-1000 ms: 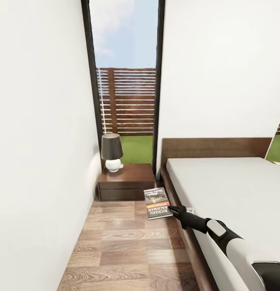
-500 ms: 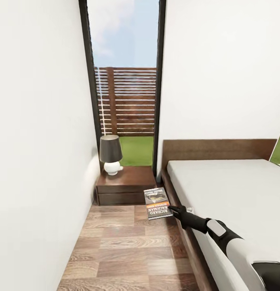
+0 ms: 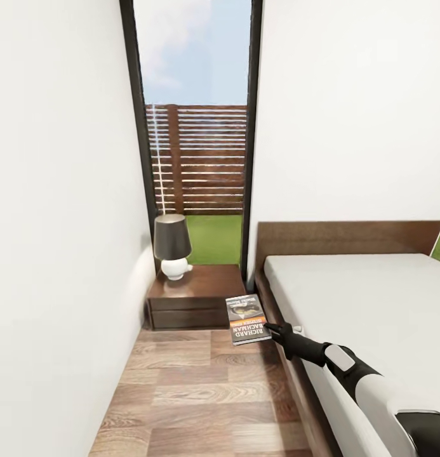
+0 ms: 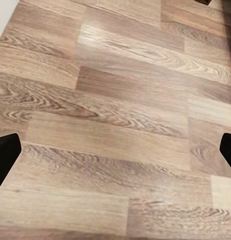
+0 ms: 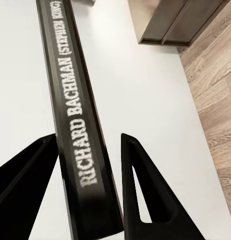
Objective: In the bedroom, move the book from the bed onto either nightstand, and place the two sandals side by side next to the bed.
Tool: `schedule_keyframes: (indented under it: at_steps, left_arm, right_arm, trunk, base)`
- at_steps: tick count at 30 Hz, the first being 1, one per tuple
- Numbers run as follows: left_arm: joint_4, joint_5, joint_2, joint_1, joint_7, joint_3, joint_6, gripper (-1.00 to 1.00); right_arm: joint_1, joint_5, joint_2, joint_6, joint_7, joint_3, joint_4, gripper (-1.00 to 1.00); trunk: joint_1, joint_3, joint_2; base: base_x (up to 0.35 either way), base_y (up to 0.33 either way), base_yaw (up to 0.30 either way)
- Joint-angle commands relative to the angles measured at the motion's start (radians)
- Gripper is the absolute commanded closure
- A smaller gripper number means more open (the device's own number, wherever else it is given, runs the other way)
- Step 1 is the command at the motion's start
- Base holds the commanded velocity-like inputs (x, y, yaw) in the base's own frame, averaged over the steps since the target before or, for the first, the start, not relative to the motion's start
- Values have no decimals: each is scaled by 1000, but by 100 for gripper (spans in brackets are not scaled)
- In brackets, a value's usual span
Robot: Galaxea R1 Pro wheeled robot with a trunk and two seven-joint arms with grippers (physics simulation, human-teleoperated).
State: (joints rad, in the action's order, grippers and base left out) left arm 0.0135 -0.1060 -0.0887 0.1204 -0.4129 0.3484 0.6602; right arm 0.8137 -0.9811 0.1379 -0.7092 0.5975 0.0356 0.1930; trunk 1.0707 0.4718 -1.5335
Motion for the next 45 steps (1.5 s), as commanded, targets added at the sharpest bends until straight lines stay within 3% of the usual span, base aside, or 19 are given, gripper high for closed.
schedule_keyframes:
  at_steps: [1,45]
  left_arm:
    - [-1,-11,0,1,-10,1,-1,-100]
    - [-1,-11,0,1,-10,1,-1,-100]
  right_arm:
    - [1,-10,0,-6,2,0,0,100]
    - [1,-10,-4,-3,2,1,0,100]
  trunk:
    - [0,1,-1]
    - [0,1,-1]
  base:
    - [213,0,0]
    - [213,0,0]
